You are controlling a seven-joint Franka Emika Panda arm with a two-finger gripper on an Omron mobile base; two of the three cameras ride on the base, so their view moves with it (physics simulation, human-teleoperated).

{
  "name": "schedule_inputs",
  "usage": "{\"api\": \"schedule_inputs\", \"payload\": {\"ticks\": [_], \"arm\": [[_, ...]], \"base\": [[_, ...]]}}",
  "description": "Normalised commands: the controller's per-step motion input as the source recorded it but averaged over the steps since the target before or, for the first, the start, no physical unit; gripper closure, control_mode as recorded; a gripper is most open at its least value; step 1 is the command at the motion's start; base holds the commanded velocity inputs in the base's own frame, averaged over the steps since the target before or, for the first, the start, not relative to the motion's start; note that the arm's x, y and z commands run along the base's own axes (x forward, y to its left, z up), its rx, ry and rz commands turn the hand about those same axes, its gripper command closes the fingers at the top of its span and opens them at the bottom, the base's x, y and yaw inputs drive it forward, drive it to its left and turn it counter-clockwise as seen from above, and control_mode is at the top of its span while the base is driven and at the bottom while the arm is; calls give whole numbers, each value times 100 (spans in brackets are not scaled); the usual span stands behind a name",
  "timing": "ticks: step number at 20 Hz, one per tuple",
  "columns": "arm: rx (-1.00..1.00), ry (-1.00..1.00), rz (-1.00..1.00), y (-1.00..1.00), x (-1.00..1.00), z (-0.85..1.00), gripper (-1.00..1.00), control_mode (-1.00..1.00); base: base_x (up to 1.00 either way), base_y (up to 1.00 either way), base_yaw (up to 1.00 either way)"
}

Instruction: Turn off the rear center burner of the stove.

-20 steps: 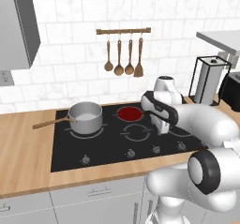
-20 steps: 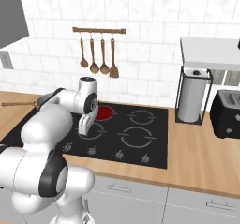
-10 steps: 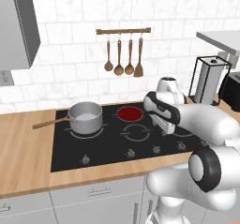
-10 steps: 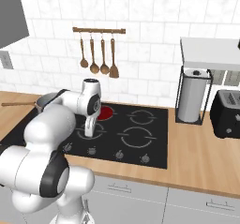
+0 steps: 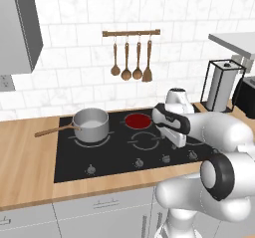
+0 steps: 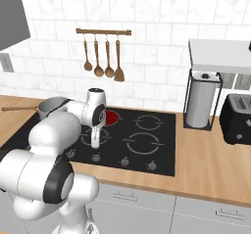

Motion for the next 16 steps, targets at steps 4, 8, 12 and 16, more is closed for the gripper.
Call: {"api": "schedule_inputs", "payload": {"ticks": [4,8,12,16], "arm": [[0,1,0,0,0,-10,-100,-100],[0,1,0,0,0,-24,-100,-100],[0,2,0,0,0,-28,-100,-100],[0,3,0,0,0,-25,-100,-100]], "base": [[0,0,0],[0,0,0],[0,0,0],[0,0,0]]}}
